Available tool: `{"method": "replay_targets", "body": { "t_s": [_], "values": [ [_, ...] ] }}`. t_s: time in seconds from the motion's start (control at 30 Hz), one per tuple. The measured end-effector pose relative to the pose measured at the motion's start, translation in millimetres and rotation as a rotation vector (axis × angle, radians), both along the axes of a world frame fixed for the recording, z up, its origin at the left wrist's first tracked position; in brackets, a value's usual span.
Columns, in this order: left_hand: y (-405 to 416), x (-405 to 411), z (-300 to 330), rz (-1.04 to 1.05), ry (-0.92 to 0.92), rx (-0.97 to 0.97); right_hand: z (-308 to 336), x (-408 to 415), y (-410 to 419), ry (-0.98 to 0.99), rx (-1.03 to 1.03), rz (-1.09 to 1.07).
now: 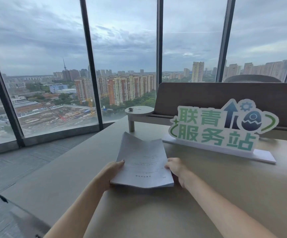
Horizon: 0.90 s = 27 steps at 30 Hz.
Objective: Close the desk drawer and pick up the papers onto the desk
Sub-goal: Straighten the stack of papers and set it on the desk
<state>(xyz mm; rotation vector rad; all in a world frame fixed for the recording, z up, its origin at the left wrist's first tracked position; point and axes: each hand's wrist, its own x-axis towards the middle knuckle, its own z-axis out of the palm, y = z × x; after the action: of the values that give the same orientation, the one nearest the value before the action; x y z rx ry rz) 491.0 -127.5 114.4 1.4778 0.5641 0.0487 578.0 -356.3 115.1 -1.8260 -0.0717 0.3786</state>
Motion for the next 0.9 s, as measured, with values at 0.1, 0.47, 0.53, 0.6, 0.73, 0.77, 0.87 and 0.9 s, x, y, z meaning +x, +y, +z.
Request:
{"method": "replay_targets", "body": {
  "t_s": [0.1, 0.47, 0.53, 0.6, 0.73, 0.77, 0.87, 0.9],
  "values": [
    [25, 5, 1, 0.017, 0.044, 0.012, -5, 12, 25, 0.022, -0.013, -0.001],
    [102, 65, 0, 0.139, 0.014, 0.488, -7, 65, 94, -0.090, -0.200, 0.094],
    [115, 79, 1, 0.153, 0.020, 0.556, -4, 75, 105, -0.103, -0.223, 0.084],
    [128, 92, 1, 0.134, 0.054, 0.611, -4, 83, 116, -0.094, -0.230, 0.077],
    [150, 116, -2, 0.091, 0.113, 0.707, -12, 101, 135, -0.102, -0.217, 0.048],
    [154, 120, -3, 0.092, 0.119, 0.725, -12, 103, 138, -0.100, -0.220, 0.056],
    [166, 131, -5, 0.092, 0.142, 0.782, -8, 108, 145, -0.066, -0.189, 0.079],
    [169, 134, -4, 0.090, 0.148, 0.803, -9, 110, 146, -0.053, -0.173, 0.081]
  ]
}}
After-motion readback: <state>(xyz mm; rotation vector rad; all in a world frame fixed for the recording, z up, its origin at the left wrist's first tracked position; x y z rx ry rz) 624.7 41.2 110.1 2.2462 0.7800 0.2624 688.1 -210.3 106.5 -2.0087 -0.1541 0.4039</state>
